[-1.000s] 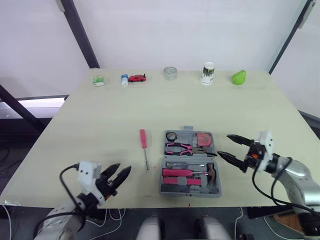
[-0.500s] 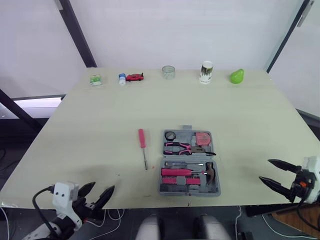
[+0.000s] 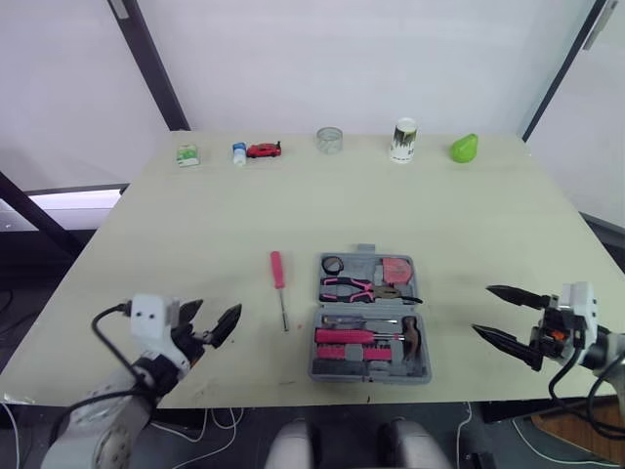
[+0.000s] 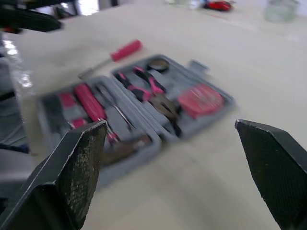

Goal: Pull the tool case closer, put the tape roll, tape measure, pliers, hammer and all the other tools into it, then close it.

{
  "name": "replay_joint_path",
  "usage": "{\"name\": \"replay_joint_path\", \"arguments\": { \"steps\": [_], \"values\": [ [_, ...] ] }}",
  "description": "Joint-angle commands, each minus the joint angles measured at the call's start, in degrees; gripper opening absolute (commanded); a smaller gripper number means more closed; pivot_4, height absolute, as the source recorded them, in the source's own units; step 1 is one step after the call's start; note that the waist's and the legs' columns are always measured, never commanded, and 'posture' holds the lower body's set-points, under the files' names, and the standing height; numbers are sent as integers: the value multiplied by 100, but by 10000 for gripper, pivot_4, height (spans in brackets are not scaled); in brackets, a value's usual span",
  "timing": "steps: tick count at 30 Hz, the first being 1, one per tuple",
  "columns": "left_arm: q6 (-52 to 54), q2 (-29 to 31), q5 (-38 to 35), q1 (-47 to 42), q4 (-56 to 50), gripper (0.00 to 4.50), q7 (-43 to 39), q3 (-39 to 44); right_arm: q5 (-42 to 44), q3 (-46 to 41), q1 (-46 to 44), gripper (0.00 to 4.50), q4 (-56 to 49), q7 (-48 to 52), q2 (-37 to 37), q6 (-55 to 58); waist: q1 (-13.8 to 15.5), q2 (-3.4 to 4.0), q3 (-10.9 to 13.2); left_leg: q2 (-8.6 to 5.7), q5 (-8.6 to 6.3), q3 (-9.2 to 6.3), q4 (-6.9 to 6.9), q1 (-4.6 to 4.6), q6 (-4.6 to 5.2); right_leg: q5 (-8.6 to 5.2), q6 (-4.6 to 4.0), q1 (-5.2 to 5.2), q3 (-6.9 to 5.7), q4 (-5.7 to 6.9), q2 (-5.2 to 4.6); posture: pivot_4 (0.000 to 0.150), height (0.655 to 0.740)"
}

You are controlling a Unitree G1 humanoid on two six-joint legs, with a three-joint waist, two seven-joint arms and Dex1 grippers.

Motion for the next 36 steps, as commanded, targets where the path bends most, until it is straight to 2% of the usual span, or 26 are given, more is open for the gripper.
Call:
{"name": "replay_joint_path", "arguments": {
  "steps": [1,6,14,28,30,31,36],
  "values": [
    [435,46,163,-418,-245,43984,483,-241,212,138,-185,45000,-524,1,-17,219,2,0,1,0,0,0,0,0,0,0,0,0,0,0,0,1500,7400],
    [1244,-399,361,-1509,-170,43984,1385,-843,184,579,-677,45000,-1000,-109,13,510,22,-1,7,-6,2,-8,7,-2,0,4,6,4,-6,3,0,1500,7400],
    [1540,-871,826,-2236,475,43984,2055,-1219,155,881,-1025,45000,-1360,-419,71,828,10,-4,11,-7,1,-20,-4,-3,0,4,6,6,-9,1,7,1500,7400],
    [775,-1466,1671,-3030,2309,43984,2152,-1794,143,1067,-898,45000,-1860,-880,130,1085,16,-10,14,-13,1,-21,0,-10,0,5,8,7,-15,1,4,1500,7400],
    [629,-1551,1757,-3094,2549,38832,2159,-1826,169,1033,-879,45000,-1888,-888,98,1105,18,-10,14,-13,1,-22,-1,-10,0,5,7,7,-15,1,5,1500,7400],
    [558,-1588,1795,-3099,2620,38673,2160,-1833,188,1016,-873,45000,-1913,-899,80,1129,18,-10,14,-13,1,-21,0,-10,0,5,7,7,-16,2,5,1500,7400],
    [511,-1609,1855,-2827,2409,14987,2056,-1804,216,969,-810,45000,-1967,-895,30,1183,28,-9,14,-14,1,-22,0,-11,0,5,8,7,-16,1,2,1500,7400]
  ]
}}
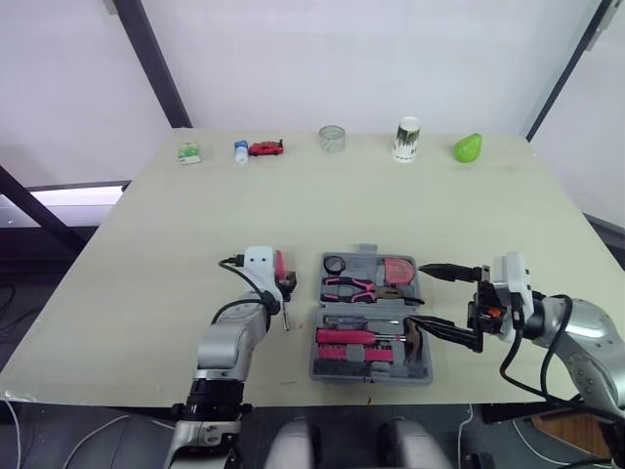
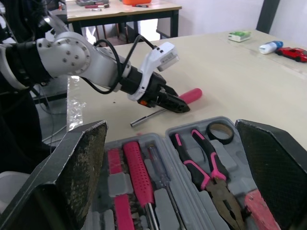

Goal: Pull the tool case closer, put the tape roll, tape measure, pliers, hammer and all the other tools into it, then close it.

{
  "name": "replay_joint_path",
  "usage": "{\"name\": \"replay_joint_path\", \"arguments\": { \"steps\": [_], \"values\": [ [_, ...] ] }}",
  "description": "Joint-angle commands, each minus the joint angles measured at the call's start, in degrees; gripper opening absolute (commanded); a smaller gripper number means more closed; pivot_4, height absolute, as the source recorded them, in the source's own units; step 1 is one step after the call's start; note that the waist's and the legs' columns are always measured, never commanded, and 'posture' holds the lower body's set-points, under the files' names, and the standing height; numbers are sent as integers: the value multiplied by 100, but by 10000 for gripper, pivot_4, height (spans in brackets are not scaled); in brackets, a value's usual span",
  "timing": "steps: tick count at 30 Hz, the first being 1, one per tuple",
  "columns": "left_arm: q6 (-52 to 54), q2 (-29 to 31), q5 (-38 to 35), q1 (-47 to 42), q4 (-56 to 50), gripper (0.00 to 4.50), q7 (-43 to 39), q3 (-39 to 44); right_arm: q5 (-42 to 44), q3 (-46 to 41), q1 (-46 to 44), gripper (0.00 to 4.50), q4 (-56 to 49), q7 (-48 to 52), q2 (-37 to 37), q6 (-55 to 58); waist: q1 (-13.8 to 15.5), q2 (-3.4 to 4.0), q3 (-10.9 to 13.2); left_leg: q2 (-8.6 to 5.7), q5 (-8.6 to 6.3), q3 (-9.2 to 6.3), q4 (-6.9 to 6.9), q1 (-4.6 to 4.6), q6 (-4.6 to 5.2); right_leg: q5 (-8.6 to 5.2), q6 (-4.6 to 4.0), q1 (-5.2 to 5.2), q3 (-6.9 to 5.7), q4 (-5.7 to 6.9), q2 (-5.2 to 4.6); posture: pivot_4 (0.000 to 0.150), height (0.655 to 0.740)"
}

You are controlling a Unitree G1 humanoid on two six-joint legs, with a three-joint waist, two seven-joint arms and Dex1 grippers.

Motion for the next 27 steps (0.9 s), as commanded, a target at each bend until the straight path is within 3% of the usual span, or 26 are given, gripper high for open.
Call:
{"name": "replay_joint_path", "arguments": {
  "steps": [1,2,3,15,19,27],
  "values": [
    [16,6,-1,297,-353,10326,-118,-15,126,-180,51,45000,-187,14,-89,-5,-3,0,0,0,0,0,0,0,0,0,0,0,0,0,-1,1500,7400],
    [53,49,-17,456,-532,5857,-162,16,129,-173,59,45000,-173,30,-90,-5,-9,0,0,0,0,0,0,0,0,0,0,0,0,0,-1,1500,7400],
    [93,87,-40,610,-719,5089,-203,47,131,-161,62,45000,-155,50,-91,-7,-23,1,-1,1,0,-1,0,0,0,0,0,0,1,-1,-1,1500,7400],
    [728,295,-505,3007,-3428,5091,-474,734,174,57,-14,45000,80,474,-113,33,-5,-3,4,9,0,1,-2,4,0,-5,-7,-3,1,-1,-6,1500,7400],
    [639,194,-424,3189,-3425,5091,-421,628,166,169,-106,45000,177,585,-81,46,-7,-8,7,5,0,5,4,4,0,-11,-17,-1,2,-2,-12,1500,7400],
    [505,37,-299,2678,-3112,5091,-281,413,175,206,-231,45000,249,700,-75,87,-13,-9,8,5,0,4,2,4,0,-5,-7,-2,2,-2,-7,1500,7400]
  ]
}}
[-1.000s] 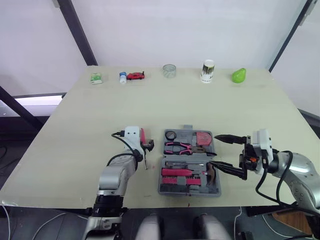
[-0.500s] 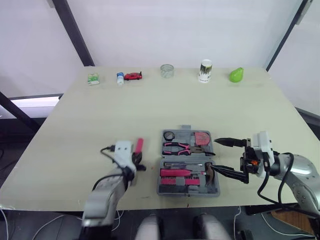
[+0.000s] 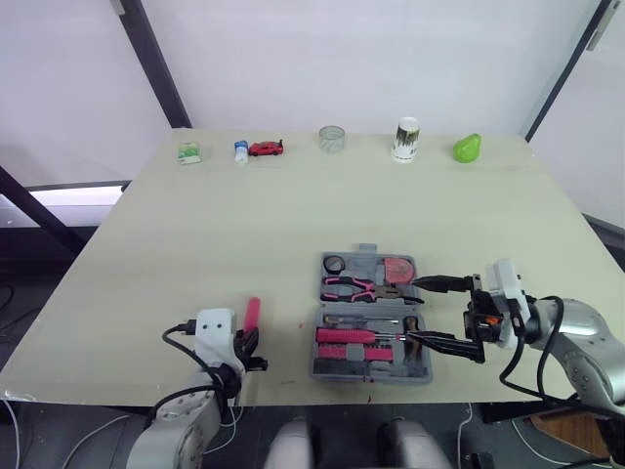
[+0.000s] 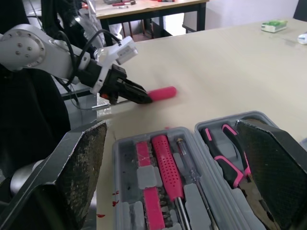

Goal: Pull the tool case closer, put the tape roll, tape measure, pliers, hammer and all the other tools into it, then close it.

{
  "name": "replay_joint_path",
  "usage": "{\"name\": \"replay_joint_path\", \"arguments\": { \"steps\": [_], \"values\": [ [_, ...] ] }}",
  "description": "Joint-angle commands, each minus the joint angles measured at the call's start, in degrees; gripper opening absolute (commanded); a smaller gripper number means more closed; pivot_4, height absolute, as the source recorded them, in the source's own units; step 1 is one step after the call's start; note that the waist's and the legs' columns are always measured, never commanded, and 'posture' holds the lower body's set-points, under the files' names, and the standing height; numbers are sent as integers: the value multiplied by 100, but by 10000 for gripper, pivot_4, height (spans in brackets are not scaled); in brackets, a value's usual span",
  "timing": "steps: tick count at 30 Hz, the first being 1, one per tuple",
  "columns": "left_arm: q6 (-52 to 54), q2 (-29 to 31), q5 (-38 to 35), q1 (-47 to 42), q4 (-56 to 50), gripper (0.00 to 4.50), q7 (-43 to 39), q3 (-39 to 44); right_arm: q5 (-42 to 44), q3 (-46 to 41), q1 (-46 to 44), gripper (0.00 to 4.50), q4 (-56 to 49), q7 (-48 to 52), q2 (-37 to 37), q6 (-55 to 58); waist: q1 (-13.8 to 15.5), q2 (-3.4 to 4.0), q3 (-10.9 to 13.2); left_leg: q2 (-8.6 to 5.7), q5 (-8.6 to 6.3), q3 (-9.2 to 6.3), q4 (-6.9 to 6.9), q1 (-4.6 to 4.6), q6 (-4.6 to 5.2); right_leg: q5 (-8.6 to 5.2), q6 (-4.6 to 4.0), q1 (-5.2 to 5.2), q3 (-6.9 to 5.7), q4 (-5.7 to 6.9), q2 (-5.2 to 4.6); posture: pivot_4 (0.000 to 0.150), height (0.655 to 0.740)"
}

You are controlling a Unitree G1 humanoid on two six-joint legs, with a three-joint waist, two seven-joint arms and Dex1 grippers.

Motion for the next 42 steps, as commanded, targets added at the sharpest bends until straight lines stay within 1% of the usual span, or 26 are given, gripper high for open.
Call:
{"name": "replay_joint_path", "arguments": {
  "steps": [1,7,9,10,13,14,15,16,18,21,23,25,27,29,31,33,34,35,36,38,40,42],
  "values": [
    [-125,-50,110,-328,69,5091,108,-109,118,-24,-110,45000,-64,78,-9,6,4,0,0,0,0,0,0,0,0,0,1,0,0,0,0,1500,7400],
    [-193,-157,150,-452,227,5091,158,-117,380,-144,-154,45000,-228,134,142,-97,-22,-1,1,0,0,1,-2,0,0,3,5,-1,1,0,2,1500,7400],
    [-146,-196,95,-442,165,15215,144,-80,401,-122,-184,45000,-266,161,132,-69,-14,-2,1,1,0,-3,-2,-1,0,3,5,-1,1,0,4,1500,7400],
    [-109,-223,37,-427,104,18096,132,-30,381,-95,-182,45000,-277,180,103,-57,-13,-2,1,1,0,-3,-2,-1,0,3,5,-1,0,0,4,1500,7400],
    [1,-195,-196,-334,-135,31933,-27,102,344,-64,-139,45000,-281,210,54,-55,-10,-2,1,1,0,-2,-2,-1,0,3,5,-1,0,0,3,1500,7400],
    [66,-86,-265,-249,-267,34803,-124,174,337,-70,-116,45000,-278,211,41,-56,-11,-2,2,1,0,-2,-2,-1,0,3,5,-1,0,0,3,1500,7400],
    [180,74,-436,-144,-458,40585,-307,330,332,-81,-85,45000,-278,212,29,-60,-12,-4,2,1,0,-1,-2,-1,0,3,5,-1,0,0,2,1500,7400],
    [286,251,-586,-61,-614,44557,-484,466,327,-89,-62,45000,-278,206,24,-64,-15,-6,4,1,0,-1,-2,-1,0,3,4,-1,0,0,3,1500,7400],
    [474,787,-964,52,-880,44859,-1018,724,312,-96,-18,45000,-278,177,37,-90,-20,-6,5,6,0,-2,-3,-1,0,2,3,-2,-2,1,5,1500,7400],
    [611,1690,-1530,25,-915,44859,-1918,1079,286,-62,12,45000,-306,96,101,-120,-15,0,8,9,0,-1,-4,1,0,-7,-12,-6,-3,4,7,1500,7400],
    [591,2492,-1913,-29,-780,44859,-2811,1261,289,-58,43,45000,-355,48,131,-128,-1,-1,9,9,0,0,-2,2,0,-9,-17,-5,-4,4,2,1500,7400],
    [247,3365,-2029,-111,-441,44859,-3878,1299,315,-56,53,45000,-437,-29,169,-101,1,4,13,8,0,5,-2,1,-1,-10,-18,-8,-6,1,-2,1500,7400],
    [-426,4373,-1967,-342,228,44859,-5403,1137,377,-78,115,45000,-618,-104,154,-43,5,9,24,6,0,7,-2,0,-1,-11,-19,-12,-6,1,-3,1500,7400],
    [-1150,5000,-1713,-805,1084,44859,-6391,756,456,-92,132,45000,-786,-208,153,40,6,27,35,6,0,8,-3,1,-2,-13,-22,-15,-11,1,-2,1500,7400],
    [-1830,5330,-1410,-1491,1957,44859,-7215,216,511,-95,141,45000,-950,-311,148,117,15,45,46,5,0,15,-4,1,-1,-13,-23,-16,-7,-2,-5,1500,7400],
    [-2670,5521,-986,-2249,2781,44859,-8151,-434,571,-114,167,45000,-1128,-430,146,186,15,46,49,3,0,24,-4,-2,-1,-13,-22,-17,-7,-4,-4,1500,7400],
    [-3180,5590,-789,-2673,3227,44859,-8454,-861,594,-127,187,45000,-1212,-491,149,214,10,42,51,3,0,41,-6,-3,-1,-13,-22,-17,-7,-4,-3,1500,7400],
    [-3701,5653,-647,-3096,3665,44859,-8603,-1338,606,-134,199,45000,-1271,-547,153,233,15,41,52,5,0,49,-6,-9,-1,-13,-22,-19,-8,-5,0,1500,7400],
    [-4387,5780,-480,-3558,4133,44859,-8659,-2019,592,-144,251,45000,-1329,-603,158,223,28,39,53,5,0,50,-7,-11,-1,-13,-22,-21,-7,-3,1,1500,7400],
    [-5672,5809,-123,-4399,5041,44859,-8659,-3146,559,-158,339,45000,-1382,-674,147,201,40,33,55,6,0,47,-6,-20,-1,-13,-21,-26,-7,-4,5,1500,7400],
    [-6633,5641,136,-5195,5878,44859,-8659,-4124,518,-186,438,45000,-1436,-745,127,175,37,31,55,4,0,48,-1,-31,0,-10,-16,-31,-6,-4,6,1500,7400],
    [-7520,5365,384,-5795,6669,44859,-8659,-4763,509,-216,503,45000,-1481,-819,114,163,51,31,55,4,0,46,5,-51,0,0,0,-48,-5,-4,7,1500,7400]
  ]
}}
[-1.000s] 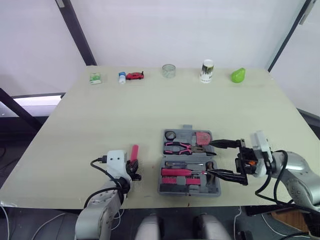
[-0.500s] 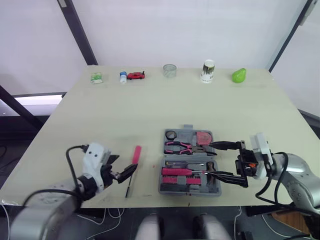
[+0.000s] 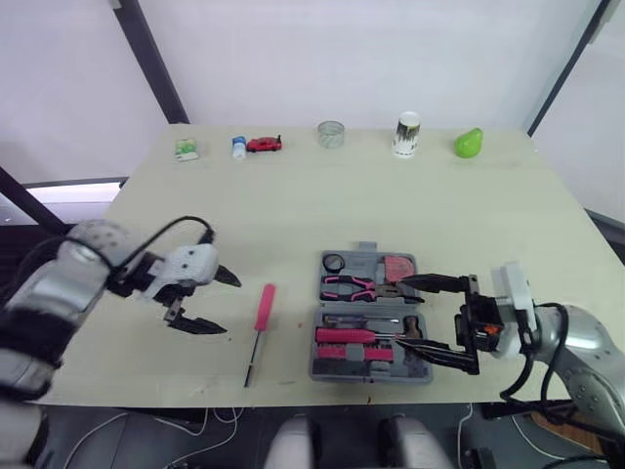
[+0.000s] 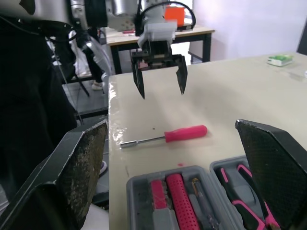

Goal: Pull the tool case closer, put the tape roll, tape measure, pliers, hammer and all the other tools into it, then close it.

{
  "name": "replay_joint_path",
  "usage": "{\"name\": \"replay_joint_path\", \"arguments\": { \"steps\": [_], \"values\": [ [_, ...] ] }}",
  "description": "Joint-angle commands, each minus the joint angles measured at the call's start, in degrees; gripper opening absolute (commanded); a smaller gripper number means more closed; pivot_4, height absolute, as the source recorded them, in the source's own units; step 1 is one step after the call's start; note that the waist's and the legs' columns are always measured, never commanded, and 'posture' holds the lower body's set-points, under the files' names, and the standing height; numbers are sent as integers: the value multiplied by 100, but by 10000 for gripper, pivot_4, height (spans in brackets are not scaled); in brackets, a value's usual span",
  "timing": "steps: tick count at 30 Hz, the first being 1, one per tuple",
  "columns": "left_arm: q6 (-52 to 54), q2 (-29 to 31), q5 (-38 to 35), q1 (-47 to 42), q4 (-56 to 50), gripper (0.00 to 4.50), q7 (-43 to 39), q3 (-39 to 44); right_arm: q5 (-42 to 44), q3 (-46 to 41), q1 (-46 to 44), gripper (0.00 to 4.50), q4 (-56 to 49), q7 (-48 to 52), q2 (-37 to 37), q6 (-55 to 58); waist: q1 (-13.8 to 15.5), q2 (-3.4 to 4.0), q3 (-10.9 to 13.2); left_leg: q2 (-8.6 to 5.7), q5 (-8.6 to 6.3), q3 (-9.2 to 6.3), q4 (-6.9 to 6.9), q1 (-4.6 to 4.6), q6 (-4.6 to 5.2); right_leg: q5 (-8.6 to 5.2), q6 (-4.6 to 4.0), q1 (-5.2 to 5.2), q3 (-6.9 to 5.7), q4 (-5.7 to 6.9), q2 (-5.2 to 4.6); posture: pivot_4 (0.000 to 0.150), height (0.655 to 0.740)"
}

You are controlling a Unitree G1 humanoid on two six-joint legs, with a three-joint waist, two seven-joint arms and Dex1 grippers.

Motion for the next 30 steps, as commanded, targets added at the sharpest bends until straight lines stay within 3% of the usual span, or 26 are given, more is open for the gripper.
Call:
{"name": "replay_joint_path", "arguments": {
  "steps": [1,4,8,17,22,23,29,30],
  "values": [
    [-1791,-442,536,-844,1353,44859,-355,-1050,5,-162,108,45000,-299,-144,-53,-77,20,-1,0,-2,0,-5,6,-17,1,1,2,-12,-2,2,1,1500,7400],
    [-3107,-1082,1108,-1442,2499,44859,-355,-1516,-49,-197,316,45000,-466,-265,-86,-123,90,-4,1,-2,1,-15,20,-34,1,2,3,-21,-7,2,4,1500,7400],
    [-4013,-1662,1464,-1835,3363,44859,-355,-1653,-79,-238,512,45000,-630,-427,-85,-156,95,-13,3,-2,1,-20,22,-38,1,2,4,-21,-9,2,6,1500,7400],
    [-4881,-2508,2195,-2125,4034,44859,-317,-1233,-199,-244,804,45000,-832,-664,-56,-253,97,-16,4,-2,1,-39,35,-38,1,3,6,-8,-20,7,10,1500,7400],
    [-5107,-2478,2357,-1870,3806,30114,-269,-1144,-233,-227,835,45000,-884,-723,-76,-258,66,-18,3,0,1,-43,37,-38,1,3,6,-7,-22,8,13,1500,7400],
    [-5137,-2438,2388,-1809,3769,23845,-244,-1137,-230,-228,852,45000,-911,-726,-93,-242,64,-18,3,0,1,-45,37,-38,1,3,6,-7,-23,10,13,1500,7400],
    [-4861,-2318,2329,-1570,3724,3878,-188,-809,-236,-240,950,45000,-946,-716,-163,-243,96,-20,0,1,1,-49,38,-35,1,3,6,0,-29,12,12,1500,7400],
    [-4726,-2236,2229,-1488,3646,3120,-197,-676,-238,-224,944,45000,-941,-718,-163,-240,89,-19,0,2,1,-52,40,-30,1,3,6,6,-35,12,11,1500,7400]
  ]
}}
